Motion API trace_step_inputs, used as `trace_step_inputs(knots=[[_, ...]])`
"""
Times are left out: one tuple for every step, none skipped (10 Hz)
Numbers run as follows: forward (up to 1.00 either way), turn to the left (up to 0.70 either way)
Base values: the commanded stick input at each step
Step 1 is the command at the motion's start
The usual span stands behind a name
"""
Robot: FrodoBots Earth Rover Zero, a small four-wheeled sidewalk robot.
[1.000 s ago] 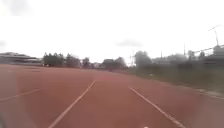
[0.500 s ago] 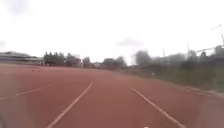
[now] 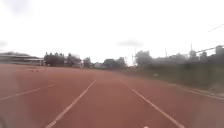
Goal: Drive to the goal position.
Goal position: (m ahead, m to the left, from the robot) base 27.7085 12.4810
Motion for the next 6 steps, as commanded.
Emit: trace_step_inputs(knots=[[0.7,0.0],[0.7,0.0],[0.7,0.0],[0.7,0.0],[0.7,0.0],[0.7,0.0]])
